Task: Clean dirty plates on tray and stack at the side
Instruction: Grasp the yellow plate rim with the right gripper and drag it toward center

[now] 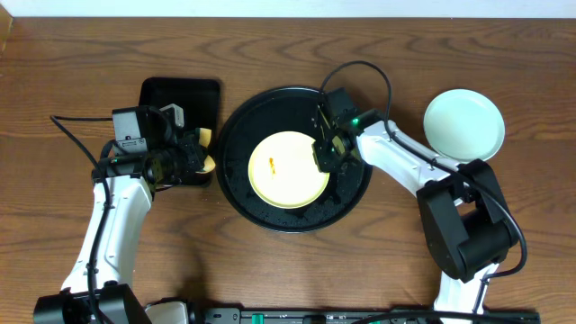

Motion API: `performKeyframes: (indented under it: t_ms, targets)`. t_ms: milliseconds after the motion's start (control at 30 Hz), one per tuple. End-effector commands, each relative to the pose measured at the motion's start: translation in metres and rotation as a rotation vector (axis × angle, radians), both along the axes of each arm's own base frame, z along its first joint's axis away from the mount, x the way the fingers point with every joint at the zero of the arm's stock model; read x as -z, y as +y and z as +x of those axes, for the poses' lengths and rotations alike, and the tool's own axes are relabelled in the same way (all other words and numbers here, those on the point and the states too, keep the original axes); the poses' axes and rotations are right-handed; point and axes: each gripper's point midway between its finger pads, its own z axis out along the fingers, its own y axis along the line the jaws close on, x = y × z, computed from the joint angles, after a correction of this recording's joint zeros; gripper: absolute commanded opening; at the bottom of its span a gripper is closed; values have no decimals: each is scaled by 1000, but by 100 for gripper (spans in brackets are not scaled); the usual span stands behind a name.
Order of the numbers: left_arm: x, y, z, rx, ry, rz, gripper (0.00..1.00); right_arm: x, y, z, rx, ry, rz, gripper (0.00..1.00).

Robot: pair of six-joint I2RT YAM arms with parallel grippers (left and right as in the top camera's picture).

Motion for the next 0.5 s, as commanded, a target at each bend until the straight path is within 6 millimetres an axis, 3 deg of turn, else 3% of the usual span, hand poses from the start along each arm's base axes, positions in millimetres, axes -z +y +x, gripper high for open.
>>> performKeyframes:
  t_ms: [0, 133, 167, 200, 267, 367, 467]
  targets:
    - [1, 0, -2, 15, 0, 8, 8, 15, 3, -11, -24, 21, -13, 20]
    - [1, 0, -2, 15, 0, 8, 8, 26, 3, -13, -21, 2, 0, 20]
    - [1, 0, -2, 15, 0, 8, 8, 28, 3, -14, -21, -1, 3, 17]
    - [1, 0, -2, 15, 0, 8, 8, 29, 3, -14, -21, -2, 3, 5]
    - [1, 0, -2, 15, -1, 9, 8, 27, 4, -11, -20, -12, 9, 1]
    - [0, 2, 1, 20, -16, 22, 7, 16, 8, -2, -17, -43, 26, 1]
    - [-6, 4, 11, 26, -70, 38, 8, -10, 8, 10, 18, -73, 50, 1]
